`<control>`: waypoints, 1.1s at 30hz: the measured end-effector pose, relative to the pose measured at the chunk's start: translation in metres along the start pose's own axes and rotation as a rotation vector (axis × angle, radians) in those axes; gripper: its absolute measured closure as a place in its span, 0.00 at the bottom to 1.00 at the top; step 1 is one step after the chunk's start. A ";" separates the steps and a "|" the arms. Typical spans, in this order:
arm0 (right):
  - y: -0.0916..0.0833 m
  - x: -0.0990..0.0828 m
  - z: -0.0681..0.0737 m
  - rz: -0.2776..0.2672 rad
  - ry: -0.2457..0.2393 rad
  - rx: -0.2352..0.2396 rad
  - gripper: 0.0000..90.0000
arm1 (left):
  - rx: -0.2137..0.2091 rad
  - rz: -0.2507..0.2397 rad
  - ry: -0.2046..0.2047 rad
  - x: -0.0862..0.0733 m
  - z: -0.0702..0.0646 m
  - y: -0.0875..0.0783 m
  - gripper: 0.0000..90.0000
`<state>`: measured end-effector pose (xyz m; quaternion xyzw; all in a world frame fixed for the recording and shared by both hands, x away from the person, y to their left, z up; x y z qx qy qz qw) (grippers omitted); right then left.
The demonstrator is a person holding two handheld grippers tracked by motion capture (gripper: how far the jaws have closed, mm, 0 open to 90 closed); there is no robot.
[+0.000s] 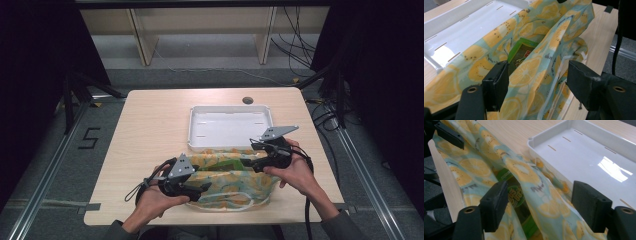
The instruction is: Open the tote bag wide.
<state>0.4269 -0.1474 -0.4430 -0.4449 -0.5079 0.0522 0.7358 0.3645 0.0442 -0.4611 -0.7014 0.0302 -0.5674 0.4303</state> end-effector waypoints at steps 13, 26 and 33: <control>0.030 -0.005 -0.006 0.120 -0.121 -0.021 0.81 | -0.037 0.042 0.100 -0.013 -0.003 0.020 0.93; 0.046 0.027 -0.065 0.129 -0.087 -0.147 1.00 | -0.110 0.139 0.198 -0.050 -0.030 0.005 0.99; 0.066 0.036 -0.089 0.175 -0.079 -0.226 1.00 | -0.136 0.174 0.217 -0.062 -0.038 0.007 0.99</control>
Point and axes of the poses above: each handheld gripper's, and its own axes: y roughly forward along the jaws, x roughly out of its top, z roughly to its left, the point moved 8 cm from there along y, roughly forward along the jaws, and after that the axes turned 4 degrees about z, right-handed, at the moved point
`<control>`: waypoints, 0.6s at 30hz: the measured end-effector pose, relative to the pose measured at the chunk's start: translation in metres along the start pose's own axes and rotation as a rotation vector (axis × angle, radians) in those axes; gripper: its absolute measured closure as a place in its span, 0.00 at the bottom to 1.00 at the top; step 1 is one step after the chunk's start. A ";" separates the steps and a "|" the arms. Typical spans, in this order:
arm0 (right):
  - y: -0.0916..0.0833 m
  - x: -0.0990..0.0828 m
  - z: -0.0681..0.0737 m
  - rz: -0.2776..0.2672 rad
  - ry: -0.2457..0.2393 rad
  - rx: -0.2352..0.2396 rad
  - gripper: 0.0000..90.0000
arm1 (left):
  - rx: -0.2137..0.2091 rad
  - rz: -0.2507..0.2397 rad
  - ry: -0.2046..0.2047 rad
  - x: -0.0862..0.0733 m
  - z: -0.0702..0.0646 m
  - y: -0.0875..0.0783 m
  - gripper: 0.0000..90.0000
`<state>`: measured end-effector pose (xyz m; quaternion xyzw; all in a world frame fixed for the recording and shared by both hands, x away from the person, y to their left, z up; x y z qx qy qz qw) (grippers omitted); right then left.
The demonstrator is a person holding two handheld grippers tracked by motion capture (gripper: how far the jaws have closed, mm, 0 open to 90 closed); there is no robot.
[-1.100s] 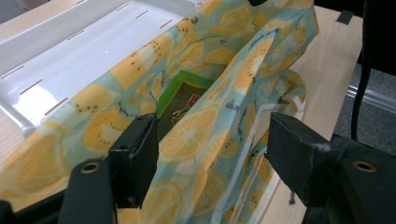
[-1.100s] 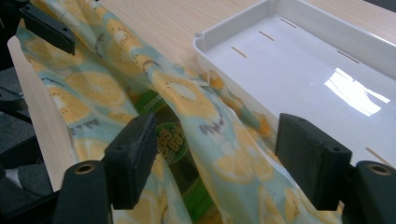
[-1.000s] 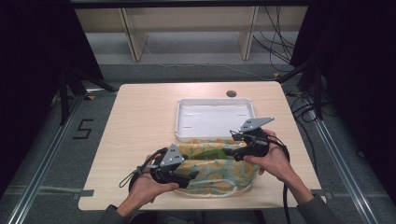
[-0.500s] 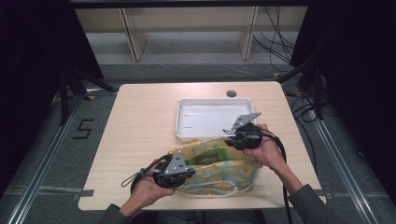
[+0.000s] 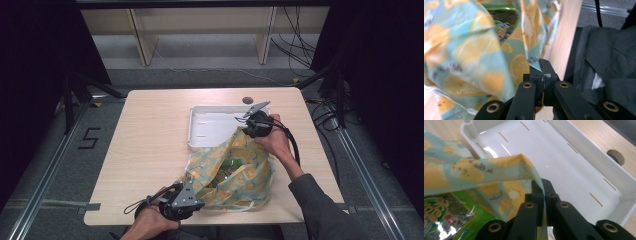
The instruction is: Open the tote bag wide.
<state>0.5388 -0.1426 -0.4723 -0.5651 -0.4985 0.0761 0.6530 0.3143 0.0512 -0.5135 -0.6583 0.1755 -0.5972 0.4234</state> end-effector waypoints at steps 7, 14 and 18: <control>0.007 0.007 -0.004 -0.023 0.048 -0.002 0.94 | -0.024 -0.014 -0.038 0.003 -0.005 0.002 0.90; -0.041 0.007 0.014 -0.142 0.032 0.023 0.56 | 0.013 -0.178 -0.066 0.040 0.011 -0.022 0.59; -0.067 -0.007 0.039 -0.192 0.042 0.115 0.53 | 0.045 -0.217 -0.127 0.057 0.026 -0.031 0.51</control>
Point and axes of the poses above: each handheld gripper's, and its own axes: y roughly forward along the jaws, x roughly out of its top, z roughly to its left, the point moved 8 cm from there along y, roughly forward along the jaws, and after that the axes turned 4 degrees about z, right-handed, at the moved point
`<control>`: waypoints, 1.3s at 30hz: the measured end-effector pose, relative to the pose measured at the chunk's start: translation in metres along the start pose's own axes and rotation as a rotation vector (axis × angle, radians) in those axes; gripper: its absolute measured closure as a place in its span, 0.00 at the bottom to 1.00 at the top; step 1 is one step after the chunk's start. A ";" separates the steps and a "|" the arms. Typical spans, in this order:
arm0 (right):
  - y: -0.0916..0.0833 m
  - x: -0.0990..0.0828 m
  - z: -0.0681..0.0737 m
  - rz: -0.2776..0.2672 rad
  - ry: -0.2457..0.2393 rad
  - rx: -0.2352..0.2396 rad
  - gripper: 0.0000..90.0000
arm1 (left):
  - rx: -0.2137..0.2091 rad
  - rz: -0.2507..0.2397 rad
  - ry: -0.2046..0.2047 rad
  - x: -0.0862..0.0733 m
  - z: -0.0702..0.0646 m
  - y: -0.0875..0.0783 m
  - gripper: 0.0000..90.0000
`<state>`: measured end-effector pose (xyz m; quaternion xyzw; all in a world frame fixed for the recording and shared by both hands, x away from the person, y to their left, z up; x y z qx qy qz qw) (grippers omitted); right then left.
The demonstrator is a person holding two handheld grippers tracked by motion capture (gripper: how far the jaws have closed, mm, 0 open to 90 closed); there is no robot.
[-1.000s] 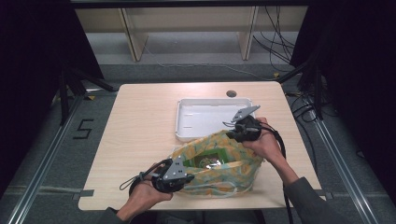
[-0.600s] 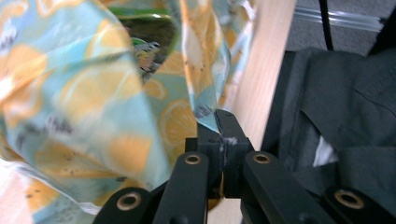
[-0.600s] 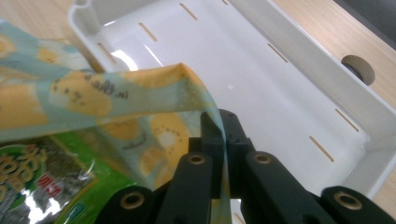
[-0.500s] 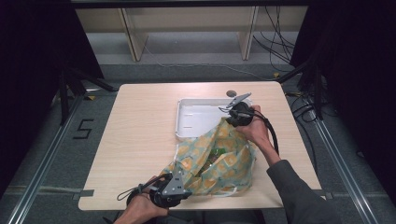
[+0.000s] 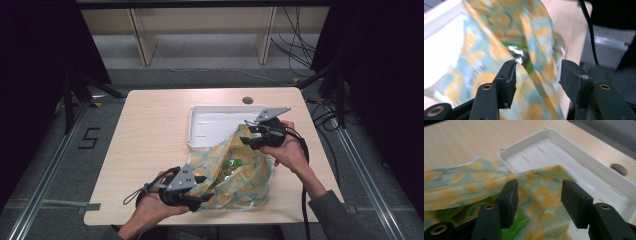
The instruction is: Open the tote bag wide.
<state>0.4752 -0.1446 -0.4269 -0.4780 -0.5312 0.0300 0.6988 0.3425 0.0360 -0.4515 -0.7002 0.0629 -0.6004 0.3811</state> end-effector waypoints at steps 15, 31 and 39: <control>0.001 -0.043 0.073 0.091 -0.140 0.289 0.45 | 0.185 0.176 -0.110 0.003 0.060 0.056 0.31; -0.014 -0.112 0.081 0.254 -0.250 0.397 0.98 | 0.255 0.192 -0.145 -0.008 0.129 0.054 0.98; -0.012 -0.133 0.084 0.298 -0.252 0.404 0.94 | 0.245 0.182 -0.210 -0.016 0.142 0.054 0.89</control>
Point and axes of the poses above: each handheld gripper's, and its own axes: y roughly forward along the jaws, x roughly out of its top, z roughly to its left, the point moved 8 cm from there along y, roughly forward along the jaws, and after that the axes turned 4 degrees about z, right-handed, at the moved point
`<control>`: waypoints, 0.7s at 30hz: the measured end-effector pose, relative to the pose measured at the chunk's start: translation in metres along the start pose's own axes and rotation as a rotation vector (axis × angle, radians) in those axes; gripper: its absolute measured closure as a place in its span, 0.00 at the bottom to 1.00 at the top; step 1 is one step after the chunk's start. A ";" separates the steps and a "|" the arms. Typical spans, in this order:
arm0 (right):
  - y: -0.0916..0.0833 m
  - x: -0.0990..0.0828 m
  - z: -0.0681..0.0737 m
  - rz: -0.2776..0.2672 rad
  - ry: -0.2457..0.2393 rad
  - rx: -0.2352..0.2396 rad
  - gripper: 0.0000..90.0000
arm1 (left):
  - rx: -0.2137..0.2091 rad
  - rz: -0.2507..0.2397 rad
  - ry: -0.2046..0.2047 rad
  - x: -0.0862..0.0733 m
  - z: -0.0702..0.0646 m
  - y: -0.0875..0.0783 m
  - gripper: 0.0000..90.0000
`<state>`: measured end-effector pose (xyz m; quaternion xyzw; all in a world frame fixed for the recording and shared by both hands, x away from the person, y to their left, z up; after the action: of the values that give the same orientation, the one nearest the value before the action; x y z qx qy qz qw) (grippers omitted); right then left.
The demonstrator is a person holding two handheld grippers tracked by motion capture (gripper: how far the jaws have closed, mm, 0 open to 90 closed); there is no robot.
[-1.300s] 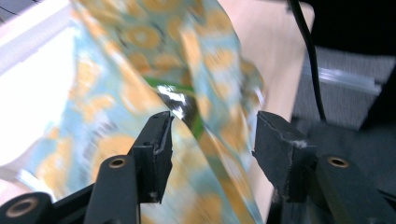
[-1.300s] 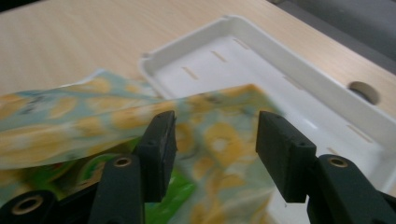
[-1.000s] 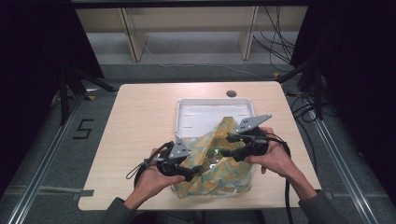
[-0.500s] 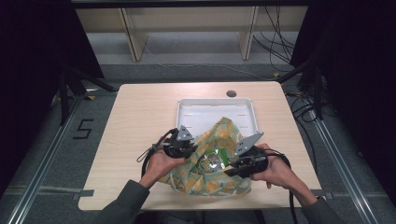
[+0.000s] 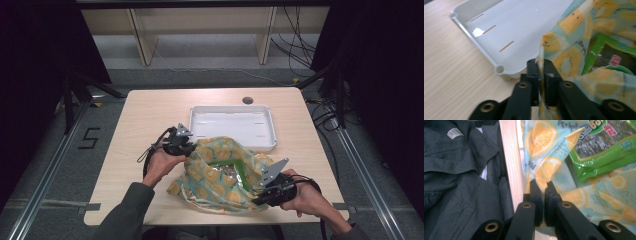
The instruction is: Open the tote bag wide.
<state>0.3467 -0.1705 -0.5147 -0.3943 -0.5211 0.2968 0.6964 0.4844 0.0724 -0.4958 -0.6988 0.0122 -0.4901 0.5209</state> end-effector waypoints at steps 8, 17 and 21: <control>-0.030 0.038 -0.016 -0.176 0.060 -0.094 0.53 | -0.056 -0.121 0.001 0.010 -0.031 -0.045 0.55; -0.048 0.088 -0.037 -0.241 0.028 -0.126 0.46 | -0.042 -0.219 -0.043 -0.011 -0.043 -0.094 0.55; -0.034 0.100 -0.048 -0.207 0.028 -0.101 0.44 | -0.006 -0.245 -0.044 -0.033 -0.042 -0.106 0.82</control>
<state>0.4209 -0.1166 -0.4436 -0.3772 -0.5634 0.1910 0.7098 0.3850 0.1083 -0.4405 -0.7072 -0.0835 -0.5346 0.4551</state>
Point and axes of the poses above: each handheld gripper's, and its own axes: y roughly forward along the jaws, x roughly out of its top, z roughly to its left, the point moved 8 cm from there along y, roughly forward along the jaws, and after that the axes turned 4 degrees about z, right-handed, at the moved point
